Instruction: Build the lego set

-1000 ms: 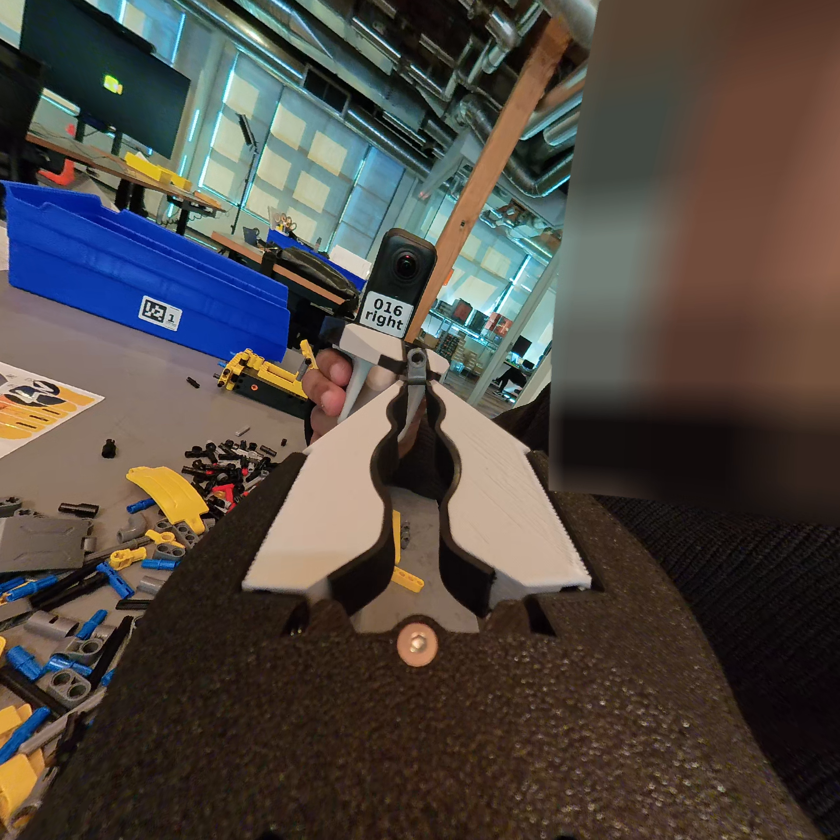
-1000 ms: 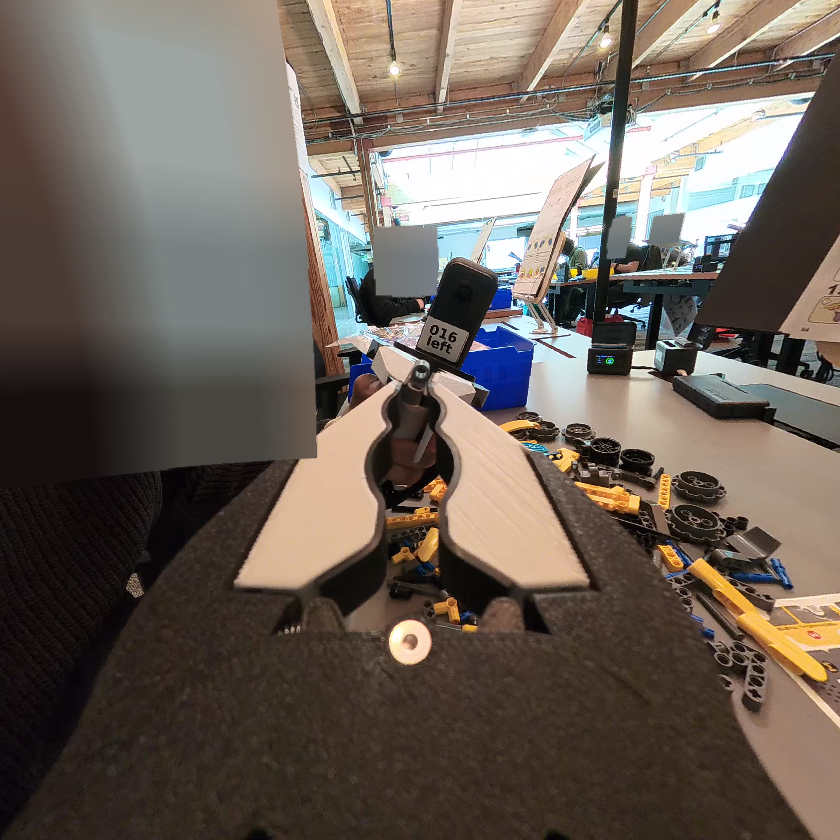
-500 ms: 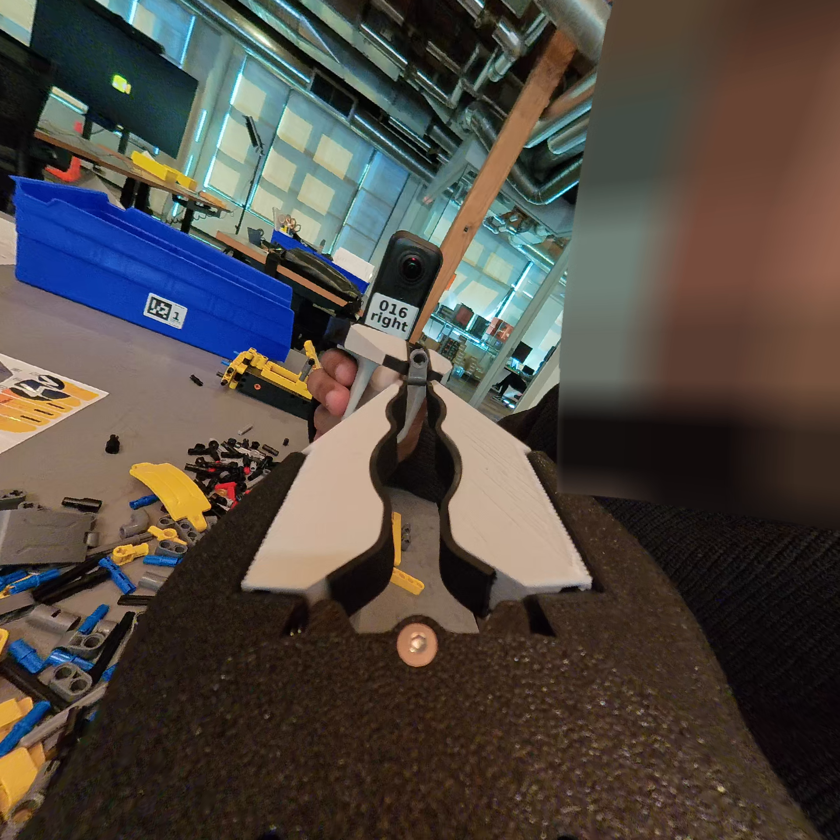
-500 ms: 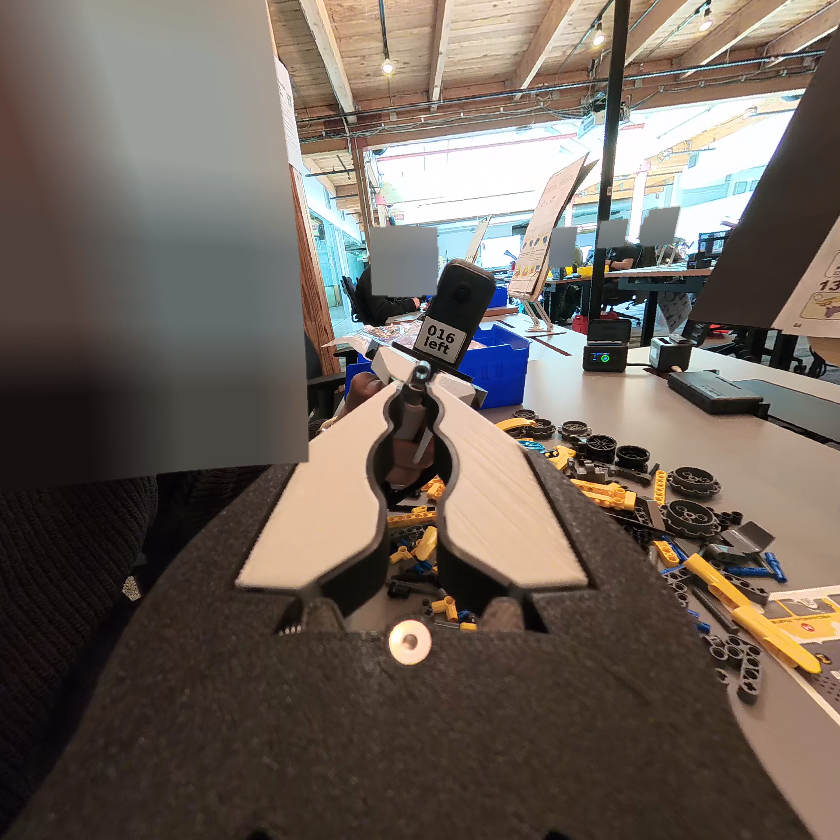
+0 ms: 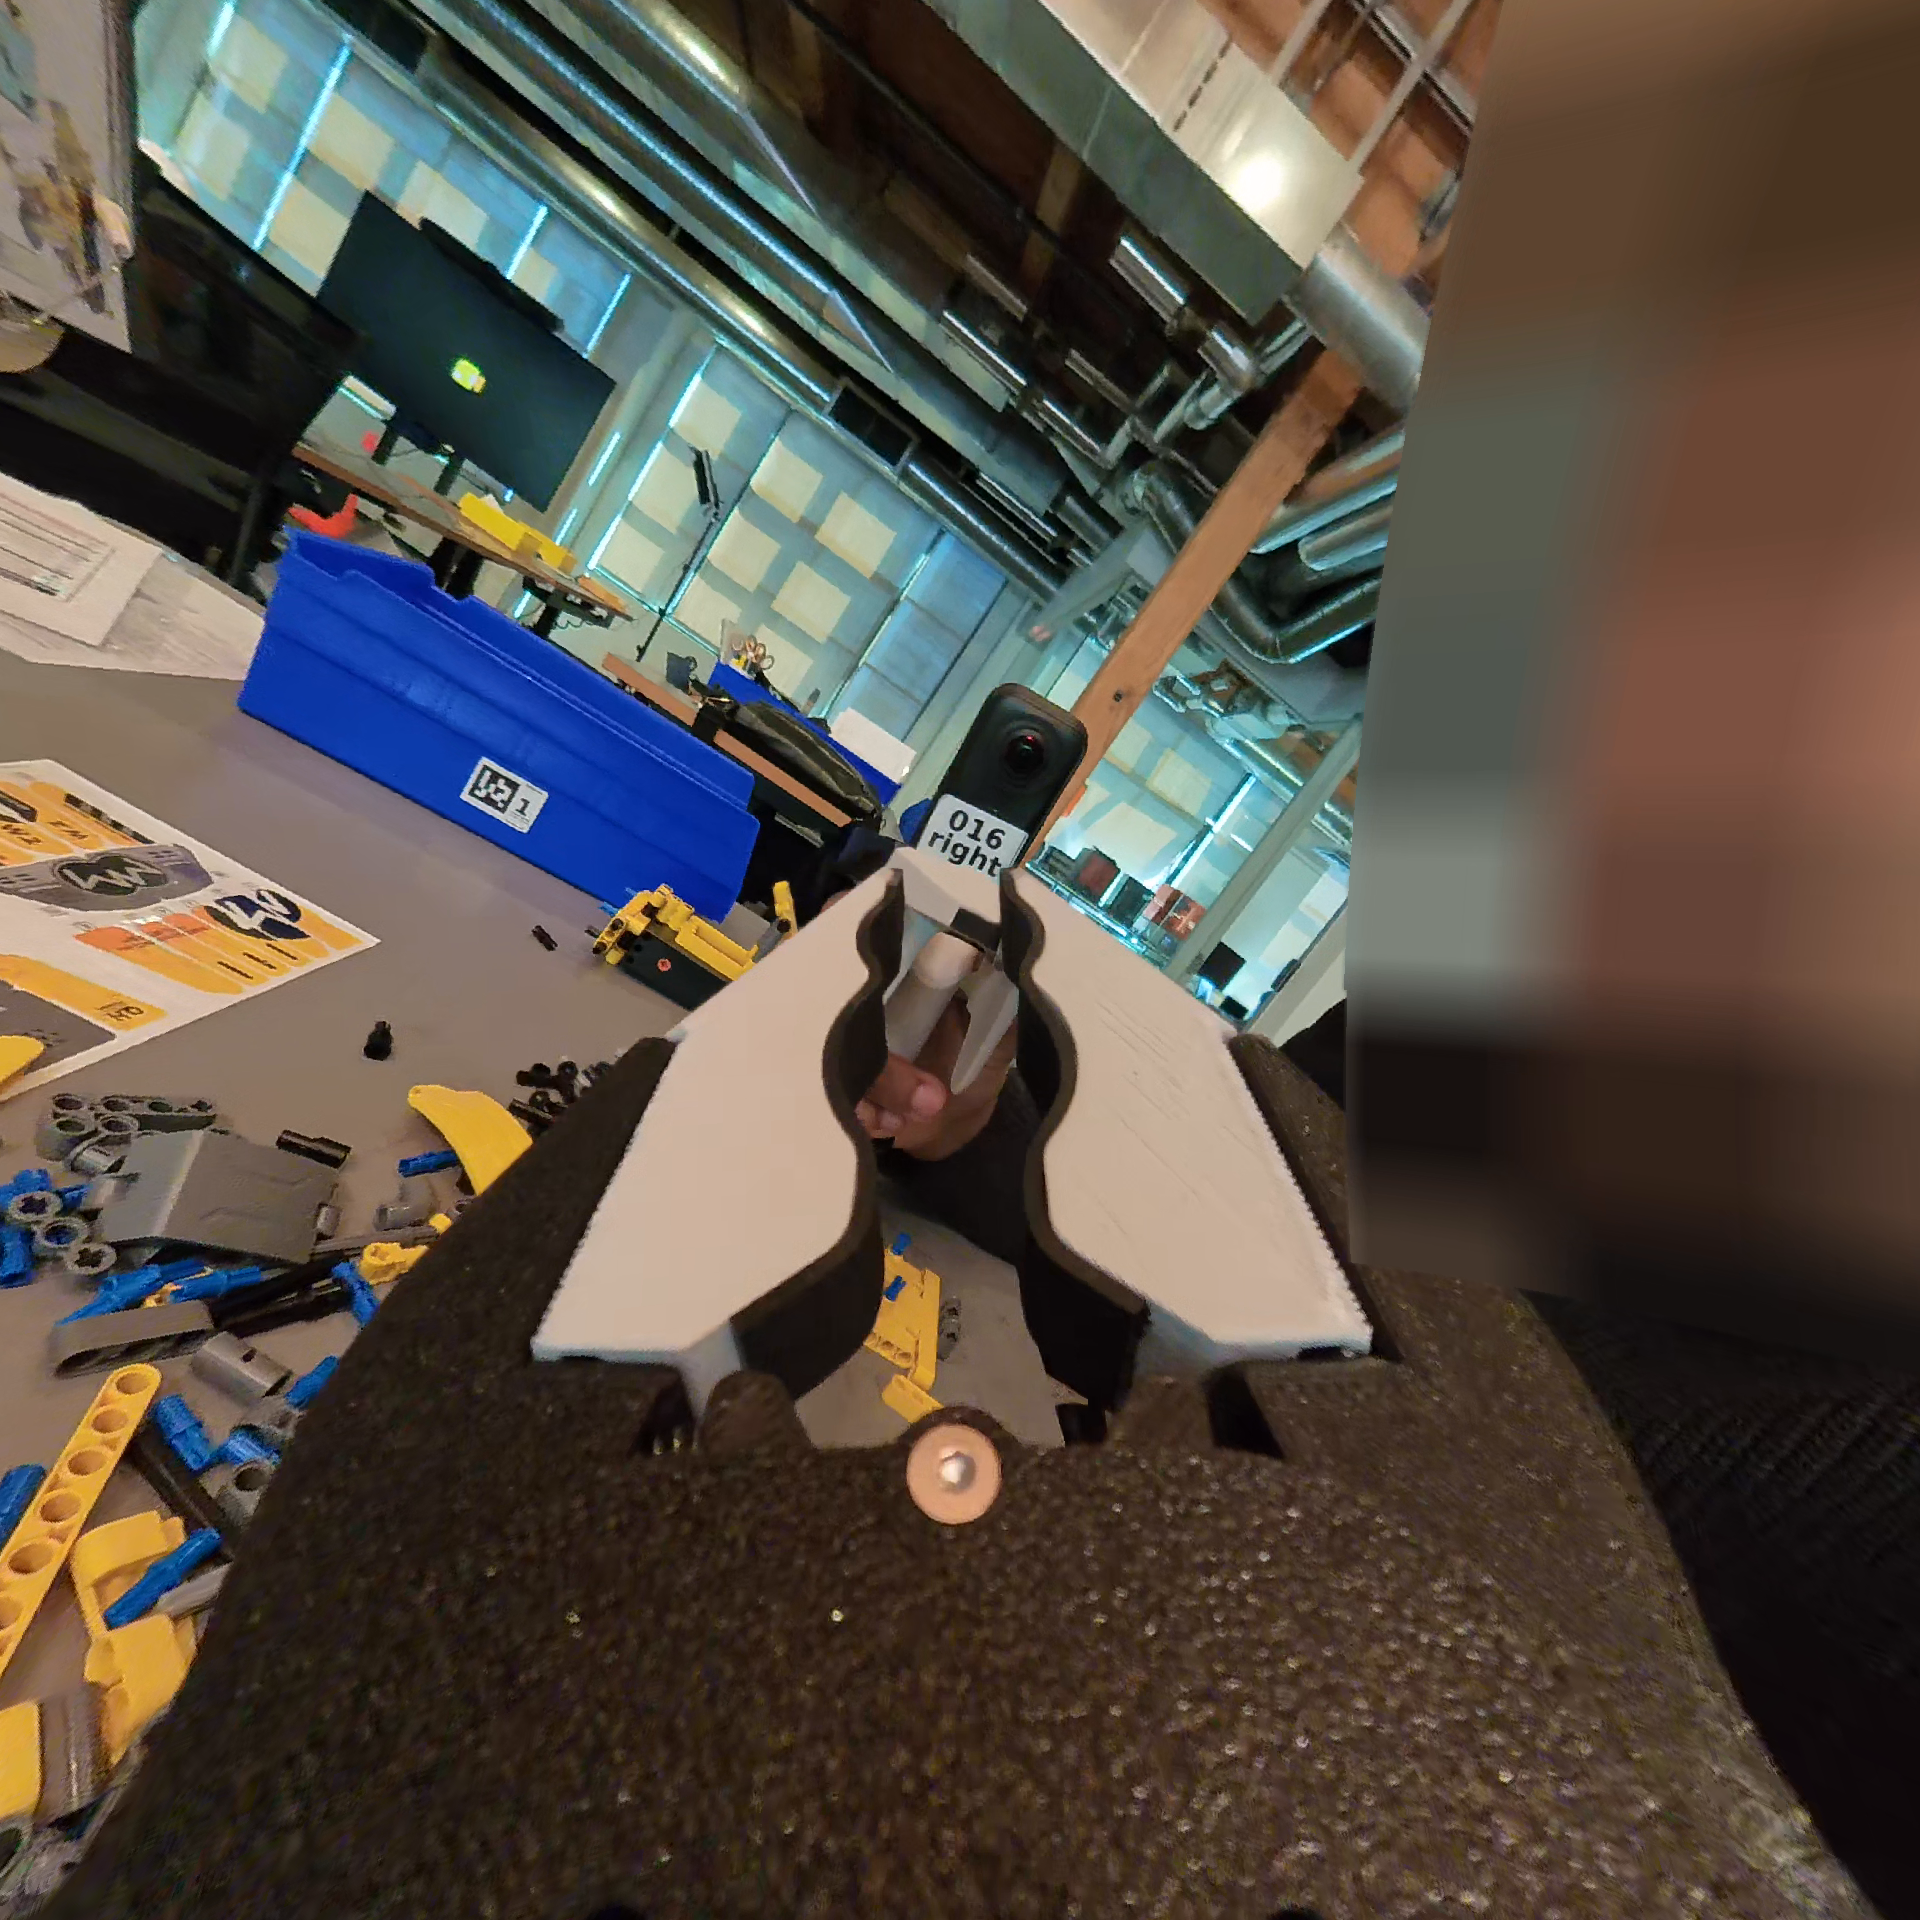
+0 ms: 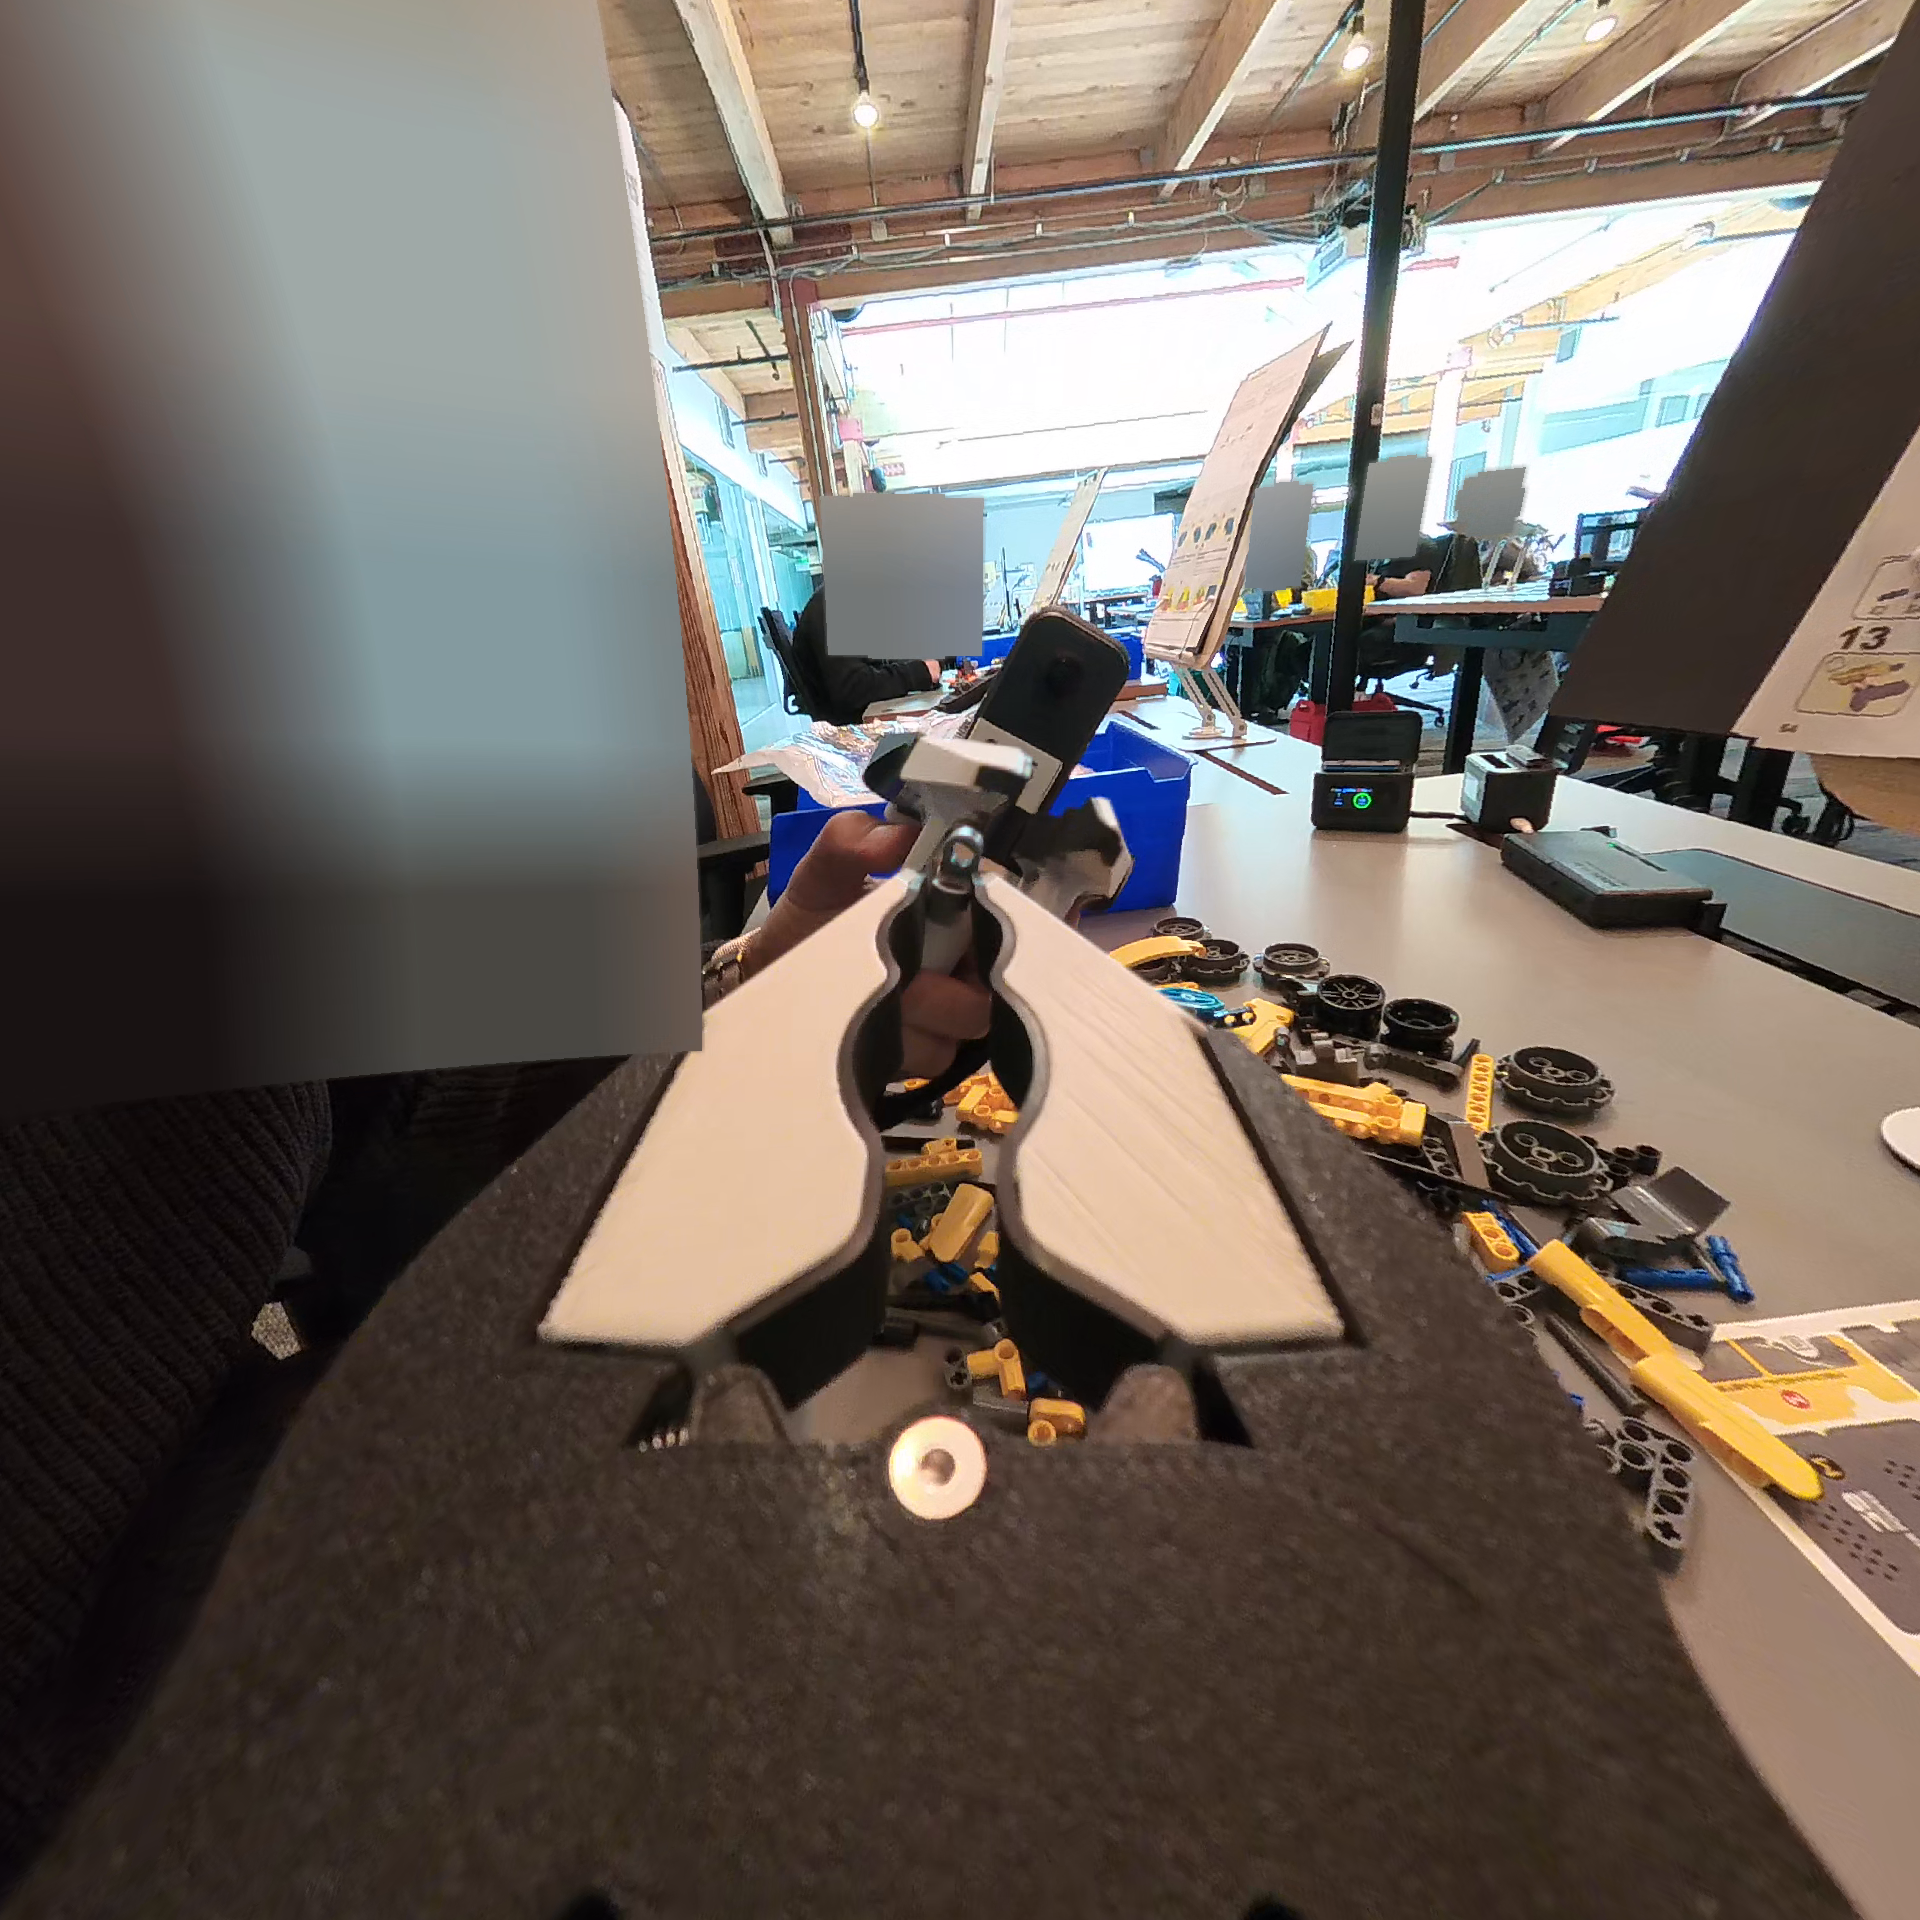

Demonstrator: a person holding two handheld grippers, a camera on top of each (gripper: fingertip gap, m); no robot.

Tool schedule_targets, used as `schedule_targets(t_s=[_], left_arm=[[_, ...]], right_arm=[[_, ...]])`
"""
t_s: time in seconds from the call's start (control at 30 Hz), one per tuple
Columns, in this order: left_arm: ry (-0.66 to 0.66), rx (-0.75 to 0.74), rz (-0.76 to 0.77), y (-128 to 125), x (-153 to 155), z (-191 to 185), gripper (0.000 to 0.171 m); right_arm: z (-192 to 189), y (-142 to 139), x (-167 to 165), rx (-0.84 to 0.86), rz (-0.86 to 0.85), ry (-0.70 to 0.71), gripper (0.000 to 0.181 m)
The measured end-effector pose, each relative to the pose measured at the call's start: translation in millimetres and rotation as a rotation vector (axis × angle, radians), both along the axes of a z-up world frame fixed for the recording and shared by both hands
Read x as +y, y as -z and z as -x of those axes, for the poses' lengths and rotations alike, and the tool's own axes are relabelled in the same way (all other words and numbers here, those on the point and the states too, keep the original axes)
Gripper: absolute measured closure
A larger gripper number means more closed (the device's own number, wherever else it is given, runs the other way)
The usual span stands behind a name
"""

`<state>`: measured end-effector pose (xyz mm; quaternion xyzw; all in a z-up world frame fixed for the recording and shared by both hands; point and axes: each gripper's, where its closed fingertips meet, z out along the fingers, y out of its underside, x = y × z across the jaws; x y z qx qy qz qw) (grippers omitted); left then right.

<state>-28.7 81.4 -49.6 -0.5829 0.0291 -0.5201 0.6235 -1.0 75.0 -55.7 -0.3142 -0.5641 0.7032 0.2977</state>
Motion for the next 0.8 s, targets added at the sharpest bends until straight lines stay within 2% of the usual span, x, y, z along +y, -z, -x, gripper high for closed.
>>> schedule_targets(t_s=[0.8], left_arm=[[-0.023,-0.003,-0.003,-0.7,0.8,4.0,0.153]], right_arm=[[4.5,12.0,-1.1,-0.035,-0.067,0.02,0.173]])
